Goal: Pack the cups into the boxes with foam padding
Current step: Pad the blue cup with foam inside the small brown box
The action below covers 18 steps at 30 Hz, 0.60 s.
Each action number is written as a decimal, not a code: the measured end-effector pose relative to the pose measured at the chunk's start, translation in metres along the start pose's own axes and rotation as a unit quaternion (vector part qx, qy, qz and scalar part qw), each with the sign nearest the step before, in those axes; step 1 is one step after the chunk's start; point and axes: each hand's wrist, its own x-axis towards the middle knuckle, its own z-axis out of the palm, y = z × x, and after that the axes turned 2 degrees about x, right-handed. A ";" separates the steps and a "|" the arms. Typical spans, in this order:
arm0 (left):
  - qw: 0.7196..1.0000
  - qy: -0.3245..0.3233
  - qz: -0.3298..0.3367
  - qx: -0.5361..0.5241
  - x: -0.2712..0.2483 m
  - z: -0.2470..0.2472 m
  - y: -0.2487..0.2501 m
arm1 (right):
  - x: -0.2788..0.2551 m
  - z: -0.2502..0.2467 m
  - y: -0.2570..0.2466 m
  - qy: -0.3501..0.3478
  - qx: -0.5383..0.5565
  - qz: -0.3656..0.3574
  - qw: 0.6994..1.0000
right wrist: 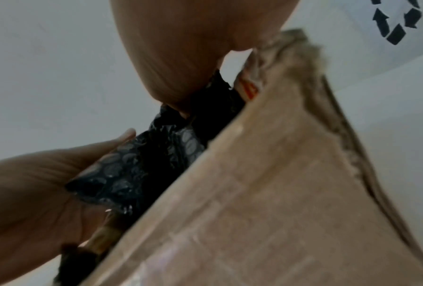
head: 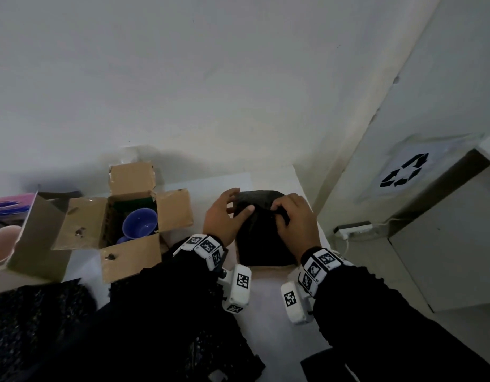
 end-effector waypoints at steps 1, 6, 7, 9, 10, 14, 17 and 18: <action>1.000 -0.010 0.014 0.021 0.000 0.003 -0.003 | -0.003 -0.003 -0.003 -0.010 0.011 -0.012 1.000; 0.949 0.012 0.195 0.247 -0.002 0.004 -0.010 | -0.015 -0.009 -0.004 -0.127 -0.062 -0.056 0.988; 0.929 0.004 0.238 0.284 -0.003 0.004 -0.009 | -0.017 -0.009 -0.003 -0.137 -0.089 -0.061 0.985; 0.883 -0.029 0.297 0.362 -0.005 0.006 -0.008 | -0.019 -0.010 0.001 -0.142 -0.139 -0.077 0.977; 0.861 -0.053 0.307 0.402 -0.006 0.008 -0.008 | -0.019 -0.010 0.003 -0.141 -0.159 -0.087 0.973; 0.819 -0.085 0.304 0.479 -0.009 0.013 -0.012 | -0.017 -0.007 -0.001 -0.168 -0.187 -0.114 0.961; 0.801 -0.088 0.313 0.503 -0.008 0.014 -0.009 | -0.012 -0.002 -0.007 -0.223 -0.197 -0.092 0.950; 0.787 -0.075 0.325 0.519 -0.008 0.012 -0.007 | -0.011 -0.002 -0.008 -0.244 -0.210 -0.087 0.943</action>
